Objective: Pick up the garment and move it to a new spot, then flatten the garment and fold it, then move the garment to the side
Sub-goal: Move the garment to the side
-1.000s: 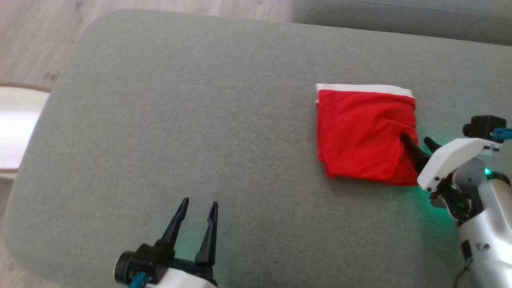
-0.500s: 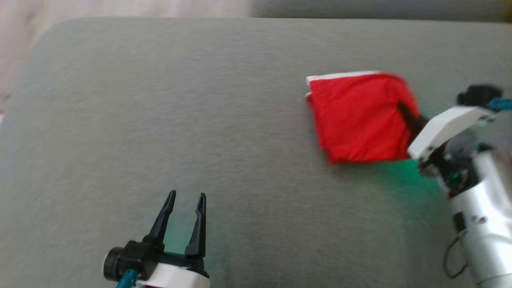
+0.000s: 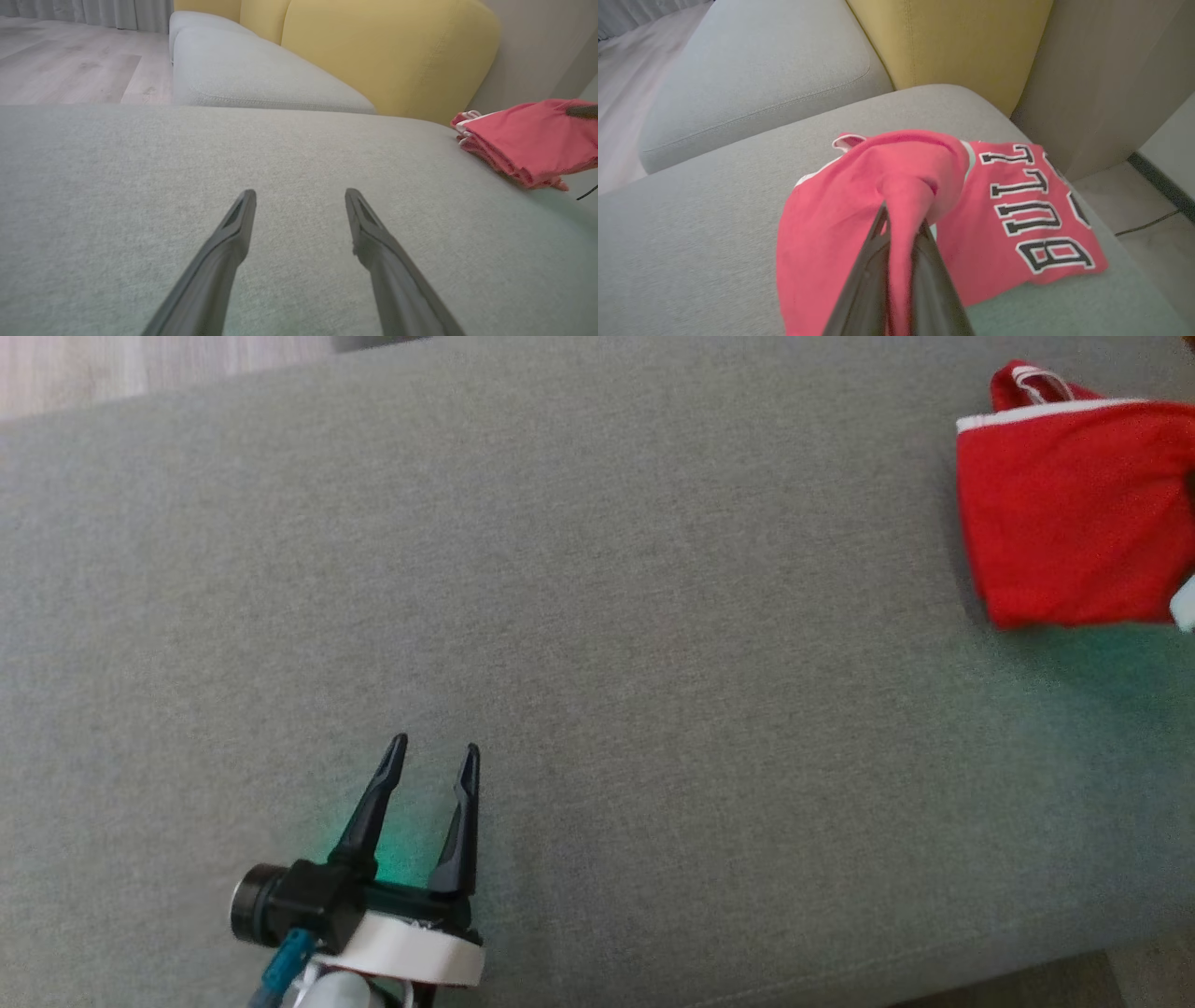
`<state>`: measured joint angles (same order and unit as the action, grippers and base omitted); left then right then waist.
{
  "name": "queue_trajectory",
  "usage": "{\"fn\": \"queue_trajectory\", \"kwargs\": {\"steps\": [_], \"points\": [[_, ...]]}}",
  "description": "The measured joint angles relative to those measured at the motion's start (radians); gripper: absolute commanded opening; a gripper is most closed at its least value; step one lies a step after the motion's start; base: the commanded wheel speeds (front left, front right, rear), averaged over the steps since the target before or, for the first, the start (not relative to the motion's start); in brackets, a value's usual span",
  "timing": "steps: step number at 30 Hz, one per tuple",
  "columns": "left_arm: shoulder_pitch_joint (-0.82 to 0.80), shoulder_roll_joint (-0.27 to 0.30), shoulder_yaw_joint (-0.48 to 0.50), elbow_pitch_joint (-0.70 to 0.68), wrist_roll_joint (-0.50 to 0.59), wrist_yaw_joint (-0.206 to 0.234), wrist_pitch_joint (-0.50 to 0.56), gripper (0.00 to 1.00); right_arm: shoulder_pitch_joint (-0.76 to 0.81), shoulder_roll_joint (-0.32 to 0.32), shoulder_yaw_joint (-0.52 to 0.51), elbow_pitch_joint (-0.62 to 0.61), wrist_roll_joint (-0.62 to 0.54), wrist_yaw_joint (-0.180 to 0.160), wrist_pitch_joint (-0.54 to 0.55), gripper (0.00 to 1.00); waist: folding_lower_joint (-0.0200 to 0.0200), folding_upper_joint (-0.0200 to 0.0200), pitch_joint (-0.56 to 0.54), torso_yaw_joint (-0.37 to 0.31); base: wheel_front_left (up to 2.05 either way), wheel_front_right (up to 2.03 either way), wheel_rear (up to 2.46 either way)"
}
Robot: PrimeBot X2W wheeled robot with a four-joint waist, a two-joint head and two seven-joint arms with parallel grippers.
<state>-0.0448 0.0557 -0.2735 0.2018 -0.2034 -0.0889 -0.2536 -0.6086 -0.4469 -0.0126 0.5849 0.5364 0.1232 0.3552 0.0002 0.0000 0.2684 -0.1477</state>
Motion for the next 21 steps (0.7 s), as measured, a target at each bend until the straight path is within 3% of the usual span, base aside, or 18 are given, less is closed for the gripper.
{"fn": "queue_trajectory", "kwargs": {"steps": [5, 6, 7, 8, 14, 21], "points": [[0.0, 0.002, 0.017, 0.003, 0.011, -0.001, 0.0, 1.0, -0.053, -0.017, -0.003, 0.058, -0.125, 0.0, -0.096, 0.0, -0.0002, 0.0, 0.023, 0.022, 0.0, 0.0, 0.0], [0.0, 0.002, 0.018, 0.003, 0.011, -0.001, 0.0, 1.0, -0.065, -0.023, -0.007, 0.077, -0.153, 0.0, -0.112, 0.08, -0.0001, 0.0, 0.027, 0.029, 0.0, 0.0, 0.0], [0.0, 0.002, 0.018, 0.004, 0.011, -0.001, 0.0, 1.0, -0.076, -0.032, -0.01, 0.097, -0.184, 0.0, -0.121, 0.28, -0.0001, 0.0, 0.03, 0.036, 0.0, 0.0, 0.0], [0.0, 0.002, 0.02, 0.003, 0.011, -0.001, 0.0, 1.0, -0.084, -0.041, -0.011, 0.112, -0.218, 0.0, -0.128, 1.0, -0.0001, 0.0, 0.032, 0.042, 0.0, 0.0, 0.0], [0.003, 0.001, 0.038, 0.005, 0.01, -0.001, 0.0, 1.0, -0.095, -0.071, -0.036, 0.148, -0.378, 0.0, -0.156, 1.0, -0.0002, 0.0, 0.022, 0.06, 0.0, 0.0, 0.0], [0.011, -0.001, 0.064, -0.008, -0.005, 0.012, 0.0, 1.0, -0.023, -0.04, -0.082, -0.069, -0.391, 0.0, -0.27, 1.0, -0.0003, 0.0, -0.049, 0.073, 0.0, 0.0, 0.0]]}}
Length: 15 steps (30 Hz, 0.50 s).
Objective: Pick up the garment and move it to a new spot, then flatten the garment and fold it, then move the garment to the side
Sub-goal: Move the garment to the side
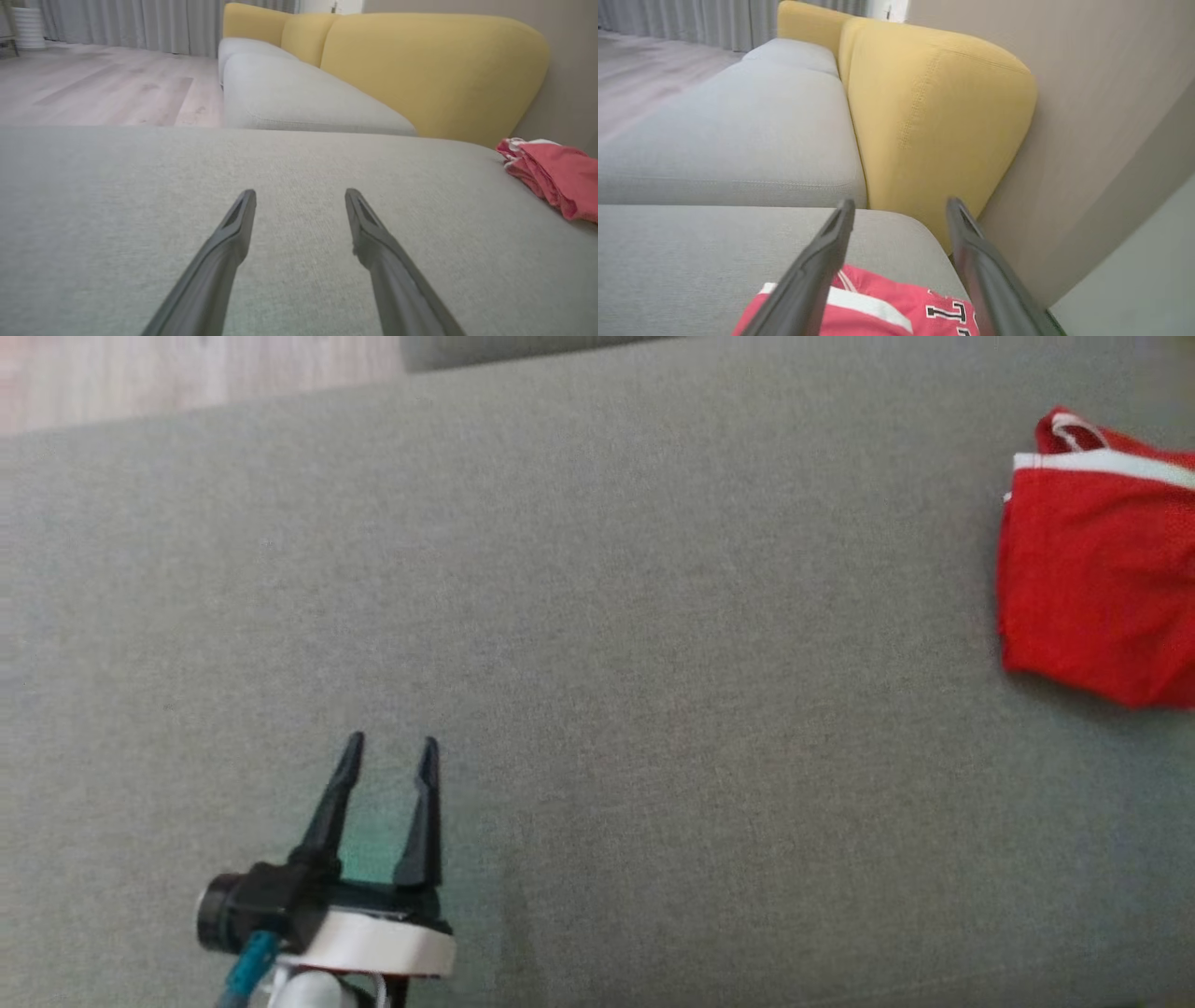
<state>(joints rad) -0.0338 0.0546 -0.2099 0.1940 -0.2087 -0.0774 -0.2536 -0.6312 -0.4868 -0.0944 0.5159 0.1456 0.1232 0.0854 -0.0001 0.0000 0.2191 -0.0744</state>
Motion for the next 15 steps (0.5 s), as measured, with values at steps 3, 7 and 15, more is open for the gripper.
{"fn": "queue_trajectory", "kwargs": {"steps": [3, 7, 15], "points": [[0.004, -0.001, 0.024, -0.003, -0.012, 0.017, 0.0, 1.0, 0.12, 0.042, -0.008, -0.124, -0.003, 0.0, -0.038, 1.0, 0.0, 0.0, -0.04, 0.011, 0.0, 0.0, 0.0], [0.033, -0.002, 0.038, 0.003, -0.017, 0.03, 0.0, 1.0, 0.318, 0.149, -0.013, -0.295, -0.023, 0.0, -0.089, 1.0, -0.0001, 0.0, -0.092, 0.037, 0.0, 0.0, 0.0], [0.101, -0.002, 0.05, 0.074, -0.019, 0.047, 0.0, 1.0, 0.683, 0.363, -0.009, -0.385, -0.105, 0.0, -0.241, 1.0, -0.0002, 0.0, -0.175, 0.128, 0.0, 0.0, 0.0]]}}
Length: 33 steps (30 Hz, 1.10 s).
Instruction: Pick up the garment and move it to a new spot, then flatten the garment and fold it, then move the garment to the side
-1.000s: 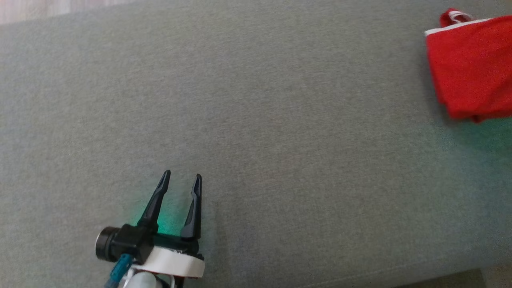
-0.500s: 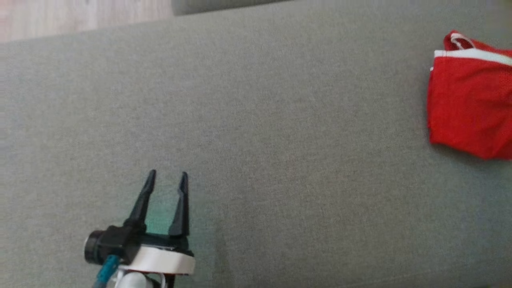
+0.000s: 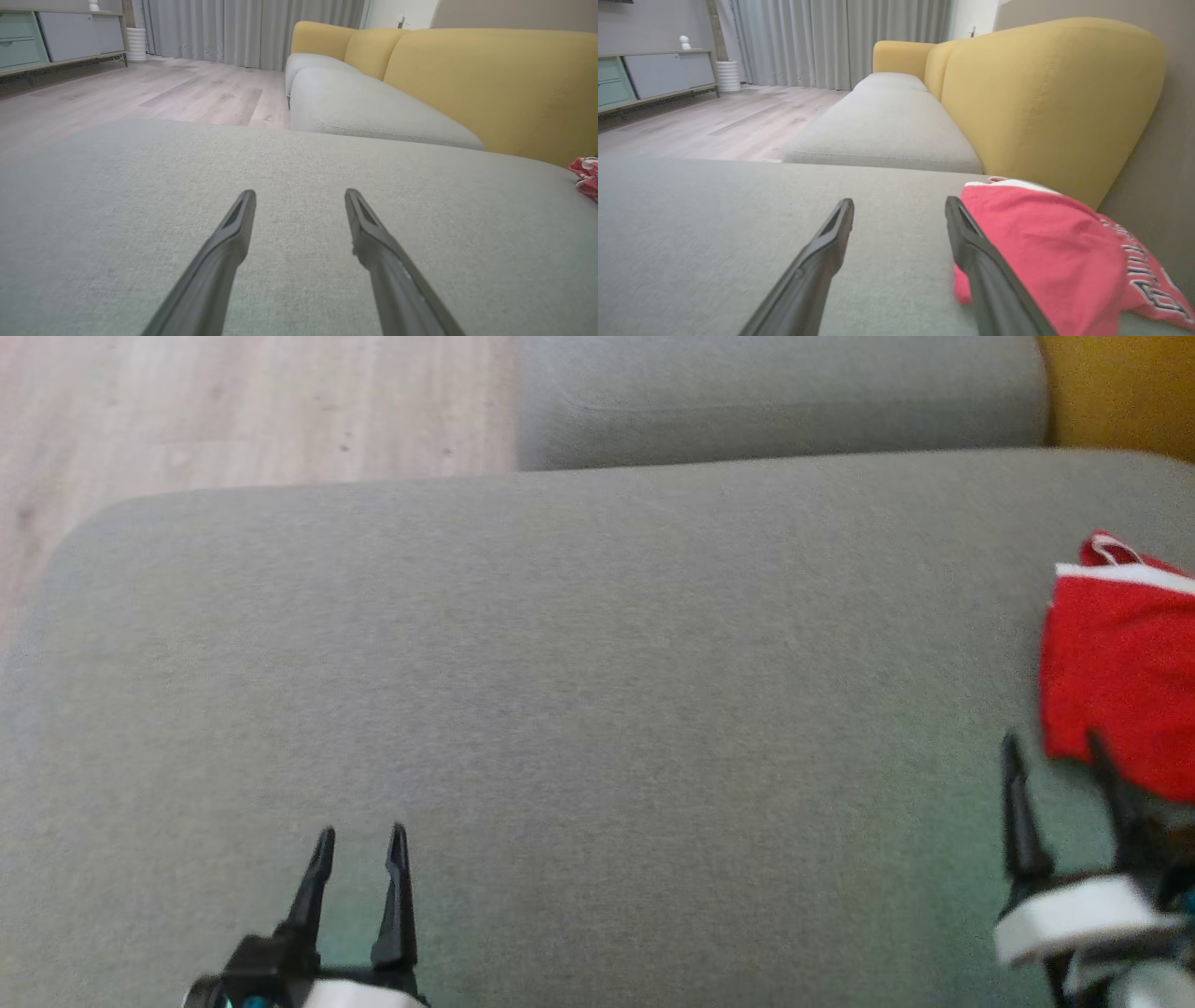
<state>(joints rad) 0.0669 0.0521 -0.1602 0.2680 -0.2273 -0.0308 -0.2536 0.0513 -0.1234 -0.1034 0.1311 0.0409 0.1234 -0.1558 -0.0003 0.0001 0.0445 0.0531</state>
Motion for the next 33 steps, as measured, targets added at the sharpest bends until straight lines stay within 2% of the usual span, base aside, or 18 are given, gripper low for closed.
{"fn": "queue_trajectory", "kwargs": {"steps": [4, 9, 11, 12, 18, 33], "points": [[0.005, 0.003, 0.002, 0.059, 0.025, 0.001, 0.0, 1.0, 0.058, 0.053, 0.003, 0.05, -0.023, 0.0, -0.057, 1.0, 0.0, 0.0, -0.022, 0.041, 0.0, 0.0, 0.0], [0.004, 0.005, 0.008, 0.078, 0.03, 0.0, 0.0, 1.0, 0.07, 0.067, 0.012, 0.093, -0.034, 0.0, -0.081, 1.0, 0.0001, 0.0, -0.035, 0.063, 0.0, 0.0, 0.0], [0.004, 0.005, 0.007, 0.076, 0.035, -0.015, 0.0, 1.0, 0.07, 0.074, 0.007, 0.109, -0.034, 0.0, -0.085, 1.0, 0.0001, 0.0, -0.036, 0.063, 0.0, 0.0, 0.0], [0.004, 0.005, 0.007, 0.075, 0.036, -0.02, 0.0, 0.0, 0.07, 0.076, 0.007, 0.116, -0.034, 0.0, -0.085, 0.0, 0.0002, 0.0, -0.037, 0.06, 0.0, 0.0, 0.0], [0.03, 0.0, 0.002, 0.141, 0.02, -0.021, 0.014, 0.0, 0.086, 0.082, 0.008, 0.197, -0.018, 0.0, -0.072, 0.0, 0.0002, 0.0, -0.037, 0.058, 0.0, 0.0, 0.0], [0.021, 0.0, 0.027, 0.13, -0.148, -0.031, 0.056, 0.0, 0.081, 0.082, 0.005, 0.192, 0.174, 0.0, -0.034, 0.0, 0.0003, 0.0, -0.038, 0.045, 0.0, 0.0, 0.0]]}}
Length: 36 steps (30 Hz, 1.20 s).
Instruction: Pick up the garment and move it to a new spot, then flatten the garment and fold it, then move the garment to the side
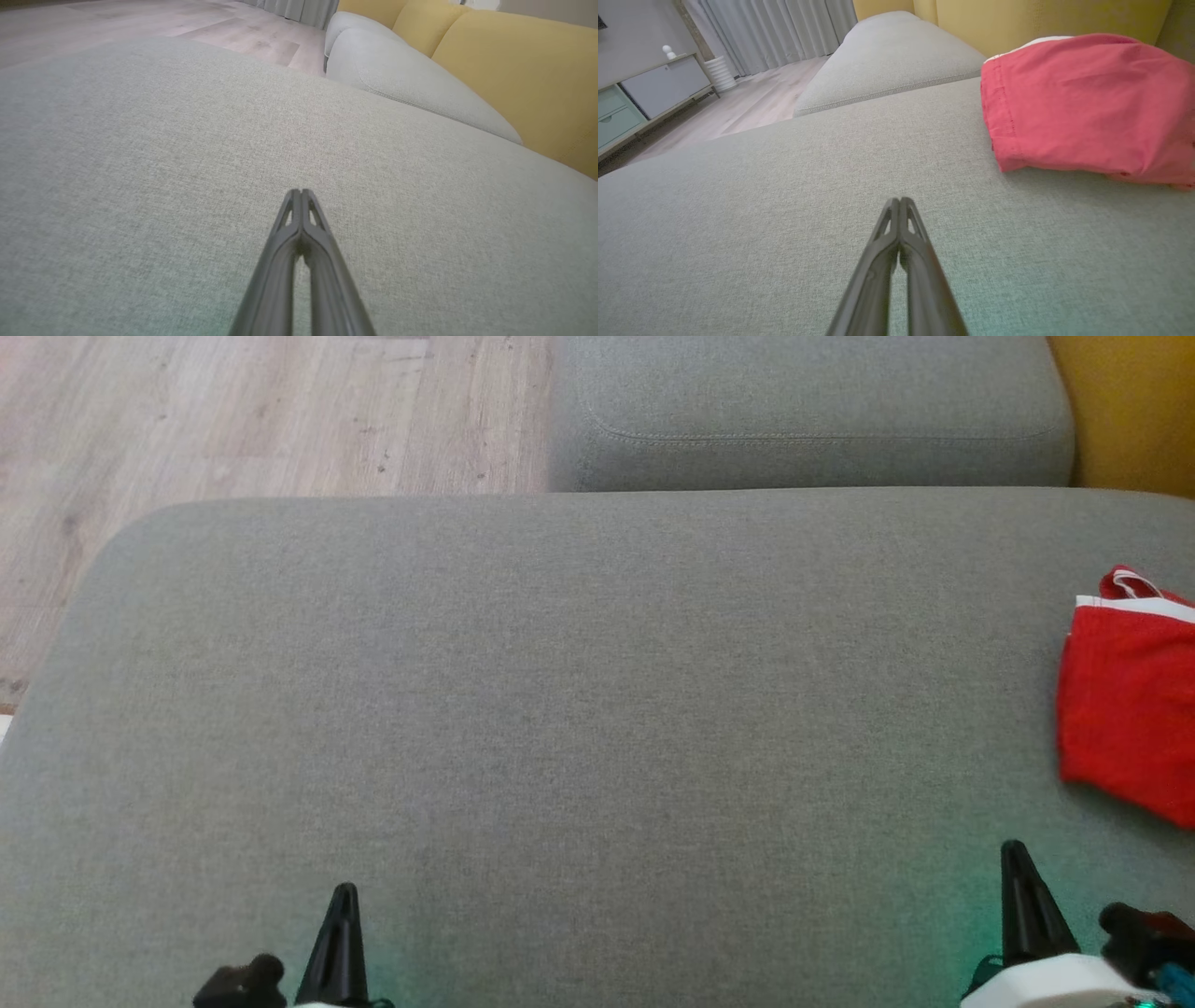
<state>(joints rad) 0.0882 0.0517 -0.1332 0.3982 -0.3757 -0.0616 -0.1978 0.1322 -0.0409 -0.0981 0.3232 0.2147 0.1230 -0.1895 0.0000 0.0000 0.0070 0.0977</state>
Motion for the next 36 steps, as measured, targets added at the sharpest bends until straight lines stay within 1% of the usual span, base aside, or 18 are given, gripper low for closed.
{"fn": "queue_trajectory", "kwargs": {"steps": [30, 36], "points": [[-0.033, -0.001, 0.058, -0.031, -0.349, -0.011, 0.09, 0.0, -0.048, 0.0, -0.007, -0.012, 0.394, 0.0, 0.086, 0.0, 0.0, 0.0, -0.001, -0.028, 0.0, 0.0, 0.0], [-0.044, -0.001, 0.069, -0.043, -0.417, -0.019, 0.103, 0.0, -0.06, 0.0, -0.01, -0.013, 0.469, 0.0, 0.104, 0.0, 0.0, 0.0, -0.001, -0.033, 0.0, 0.0, 0.0]]}}
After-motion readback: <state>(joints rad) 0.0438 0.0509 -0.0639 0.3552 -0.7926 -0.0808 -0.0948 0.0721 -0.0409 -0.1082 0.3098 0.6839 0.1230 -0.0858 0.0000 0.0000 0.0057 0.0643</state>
